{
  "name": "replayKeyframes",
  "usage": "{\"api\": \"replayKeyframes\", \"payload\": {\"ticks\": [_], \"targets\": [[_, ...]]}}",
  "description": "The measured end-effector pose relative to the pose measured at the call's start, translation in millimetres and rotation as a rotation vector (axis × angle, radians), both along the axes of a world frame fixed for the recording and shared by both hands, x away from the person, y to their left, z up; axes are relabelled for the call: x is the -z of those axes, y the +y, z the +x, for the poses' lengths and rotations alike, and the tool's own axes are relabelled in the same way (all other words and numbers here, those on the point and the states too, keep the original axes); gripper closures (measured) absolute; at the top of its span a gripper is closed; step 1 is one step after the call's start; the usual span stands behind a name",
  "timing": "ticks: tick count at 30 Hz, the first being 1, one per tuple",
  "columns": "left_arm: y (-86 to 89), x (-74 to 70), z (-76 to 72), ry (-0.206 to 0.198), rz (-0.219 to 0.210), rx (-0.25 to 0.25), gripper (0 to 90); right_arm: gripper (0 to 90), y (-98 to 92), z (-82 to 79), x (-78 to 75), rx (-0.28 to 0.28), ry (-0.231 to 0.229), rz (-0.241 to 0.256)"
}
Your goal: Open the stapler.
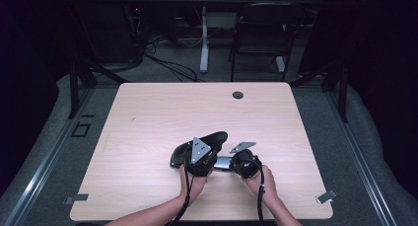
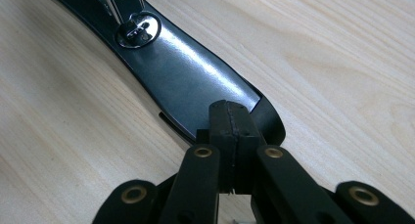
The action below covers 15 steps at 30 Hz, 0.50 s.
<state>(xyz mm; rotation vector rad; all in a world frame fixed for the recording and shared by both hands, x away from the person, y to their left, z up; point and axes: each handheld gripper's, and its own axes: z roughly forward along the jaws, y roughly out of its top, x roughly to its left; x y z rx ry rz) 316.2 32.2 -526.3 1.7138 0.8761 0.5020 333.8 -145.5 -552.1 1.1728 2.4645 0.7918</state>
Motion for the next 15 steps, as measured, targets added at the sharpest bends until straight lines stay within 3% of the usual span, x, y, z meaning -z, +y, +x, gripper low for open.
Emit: {"api": "replayKeyframes", "payload": {"ticks": [10, 15], "targets": [[5.4, -5.8, 0.3, 0.004, -0.012, -0.003, 90.0, 90.0, 0.4, -0.1, 0.2, 0.003, 0.001, 0.012], [9.8, -10.0, 0.4, 0.003, -0.023, -0.009, 90.0, 90.0, 0.1, -0.1, -0.5, 0.001, 0.001, -0.011]]}}
